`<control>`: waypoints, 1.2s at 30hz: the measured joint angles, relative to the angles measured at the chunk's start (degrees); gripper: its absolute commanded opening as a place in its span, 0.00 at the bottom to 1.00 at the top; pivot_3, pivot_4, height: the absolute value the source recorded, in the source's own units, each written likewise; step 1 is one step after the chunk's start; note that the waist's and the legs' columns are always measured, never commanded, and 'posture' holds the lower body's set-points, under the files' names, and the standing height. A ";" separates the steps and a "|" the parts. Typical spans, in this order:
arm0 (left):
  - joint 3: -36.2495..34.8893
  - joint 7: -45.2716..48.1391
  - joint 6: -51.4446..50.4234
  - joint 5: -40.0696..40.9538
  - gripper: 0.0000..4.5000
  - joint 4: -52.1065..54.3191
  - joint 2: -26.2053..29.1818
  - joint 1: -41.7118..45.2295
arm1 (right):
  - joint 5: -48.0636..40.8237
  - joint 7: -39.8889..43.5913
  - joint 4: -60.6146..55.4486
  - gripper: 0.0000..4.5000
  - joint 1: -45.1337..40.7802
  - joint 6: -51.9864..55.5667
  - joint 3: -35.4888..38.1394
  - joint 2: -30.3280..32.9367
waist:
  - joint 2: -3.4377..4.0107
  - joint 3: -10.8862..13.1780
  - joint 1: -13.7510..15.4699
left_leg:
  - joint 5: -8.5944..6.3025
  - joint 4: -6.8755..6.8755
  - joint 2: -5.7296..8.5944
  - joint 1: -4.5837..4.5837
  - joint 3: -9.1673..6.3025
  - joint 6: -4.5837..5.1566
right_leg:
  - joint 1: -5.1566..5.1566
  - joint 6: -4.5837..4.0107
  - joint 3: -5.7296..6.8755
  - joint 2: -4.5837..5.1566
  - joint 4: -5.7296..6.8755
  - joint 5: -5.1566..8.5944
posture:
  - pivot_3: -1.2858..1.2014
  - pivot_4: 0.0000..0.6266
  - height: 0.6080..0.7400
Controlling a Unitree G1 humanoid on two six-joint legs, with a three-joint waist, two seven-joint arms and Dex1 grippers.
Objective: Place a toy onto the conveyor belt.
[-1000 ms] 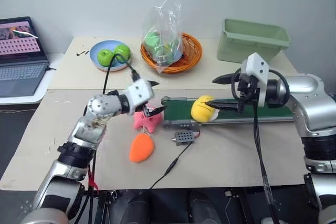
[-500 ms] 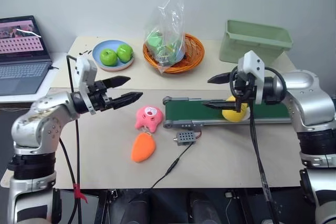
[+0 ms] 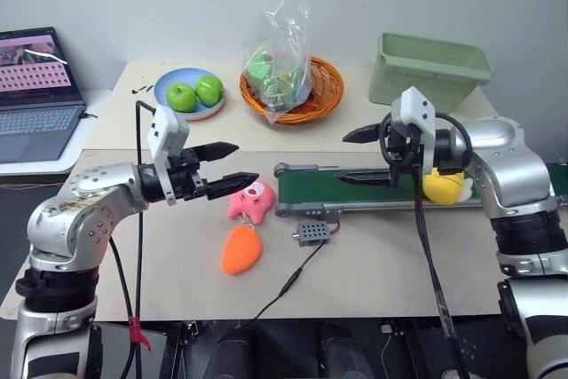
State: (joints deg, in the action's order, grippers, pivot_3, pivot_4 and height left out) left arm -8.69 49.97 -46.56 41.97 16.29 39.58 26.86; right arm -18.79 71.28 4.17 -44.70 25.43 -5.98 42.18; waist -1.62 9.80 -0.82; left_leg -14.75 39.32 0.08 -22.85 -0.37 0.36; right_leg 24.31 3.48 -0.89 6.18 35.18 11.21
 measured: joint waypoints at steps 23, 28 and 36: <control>0.83 -2.38 -4.74 4.88 1.00 0.98 -0.80 2.03 | -0.58 1.05 3.19 1.00 -1.36 -1.29 1.06 -0.31 | 0.00 0.00 -0.01 | 0.00 0.00 0.00 0.00 0.00 0.00 | 0.00 0.00 -0.01 0.00 -0.05 0.00 | 0.52 0.24 1.00; 0.75 -4.67 -4.77 5.49 1.00 1.84 -1.59 2.49 | -0.58 1.80 3.73 1.00 0.11 -3.28 1.97 -0.31 | 0.00 0.00 0.01 | 0.00 0.00 0.00 0.00 0.00 0.00 | -0.01 0.00 -0.01 0.00 -0.04 0.00 | 0.52 0.24 1.00; 0.07 -6.84 -5.05 7.65 1.00 1.92 -2.29 2.51 | -0.45 2.88 7.84 1.00 4.85 -9.67 2.52 -1.37 | 0.00 0.00 0.03 | 0.00 0.00 0.00 0.02 0.01 0.00 | -0.01 0.00 -0.02 0.00 -0.06 0.00 | 0.52 0.24 1.00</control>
State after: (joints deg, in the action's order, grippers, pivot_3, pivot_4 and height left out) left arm -8.62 43.13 -51.61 49.62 18.20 37.29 29.37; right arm -19.24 74.16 12.02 -39.86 15.76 -3.46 40.81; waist -1.62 9.80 -0.79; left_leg -14.75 39.32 0.08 -22.83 -0.36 0.35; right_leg 24.30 3.48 -0.90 6.18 35.13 11.21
